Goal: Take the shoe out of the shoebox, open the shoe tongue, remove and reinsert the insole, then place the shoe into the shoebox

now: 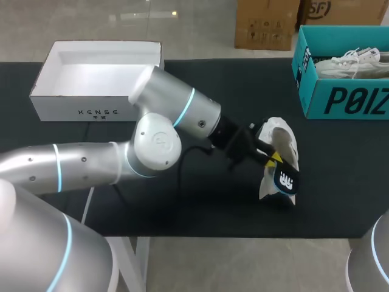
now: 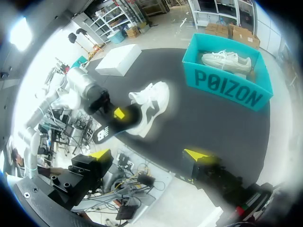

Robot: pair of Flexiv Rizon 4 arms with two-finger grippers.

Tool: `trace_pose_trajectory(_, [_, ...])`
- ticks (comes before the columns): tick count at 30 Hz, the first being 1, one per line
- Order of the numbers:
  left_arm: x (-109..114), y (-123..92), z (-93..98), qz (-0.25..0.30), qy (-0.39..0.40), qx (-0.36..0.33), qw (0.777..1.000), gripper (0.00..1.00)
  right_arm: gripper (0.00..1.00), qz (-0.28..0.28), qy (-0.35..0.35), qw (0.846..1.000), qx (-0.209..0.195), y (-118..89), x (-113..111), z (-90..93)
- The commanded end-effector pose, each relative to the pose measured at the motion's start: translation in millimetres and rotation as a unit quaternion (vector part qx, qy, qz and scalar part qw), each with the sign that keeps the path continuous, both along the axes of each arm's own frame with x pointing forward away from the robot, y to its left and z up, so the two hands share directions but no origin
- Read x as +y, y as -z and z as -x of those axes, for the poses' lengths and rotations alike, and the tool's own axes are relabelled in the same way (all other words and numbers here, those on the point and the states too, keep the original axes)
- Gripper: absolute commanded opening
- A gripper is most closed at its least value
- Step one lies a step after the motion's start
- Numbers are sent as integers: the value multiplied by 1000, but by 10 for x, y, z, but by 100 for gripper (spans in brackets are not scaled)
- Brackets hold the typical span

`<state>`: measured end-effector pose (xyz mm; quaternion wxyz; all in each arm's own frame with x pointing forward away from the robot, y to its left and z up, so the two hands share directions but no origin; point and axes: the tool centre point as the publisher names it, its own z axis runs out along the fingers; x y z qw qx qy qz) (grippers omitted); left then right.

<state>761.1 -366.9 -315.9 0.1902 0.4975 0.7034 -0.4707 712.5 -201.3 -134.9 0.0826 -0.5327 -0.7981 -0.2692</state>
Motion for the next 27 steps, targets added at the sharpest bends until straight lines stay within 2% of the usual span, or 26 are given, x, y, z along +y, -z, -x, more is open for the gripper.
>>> trace_pose_trajectory(1, [-41, -4, 47, 13, -1, 2, 1000, 0, 100, 1, -1, 1000, 2, 0, -3, -13])
trace_pose_trajectory(16, [-68, -262, 241, 69, -23, 3, 997, 0, 100, 1, -1, 1000, 2, 0, -3, -13])
trace_pose_trajectory(23, [37, -330, 315, 74, -58, -10, 996, 0, 100, 1, -1, 1000, 2, 0, -3, -13])
trace_pose_trajectory(27, [101, -282, 366, 82, -75, -12, 994, 0, 100, 1, -1, 1000, 2, 0, -3, -13])
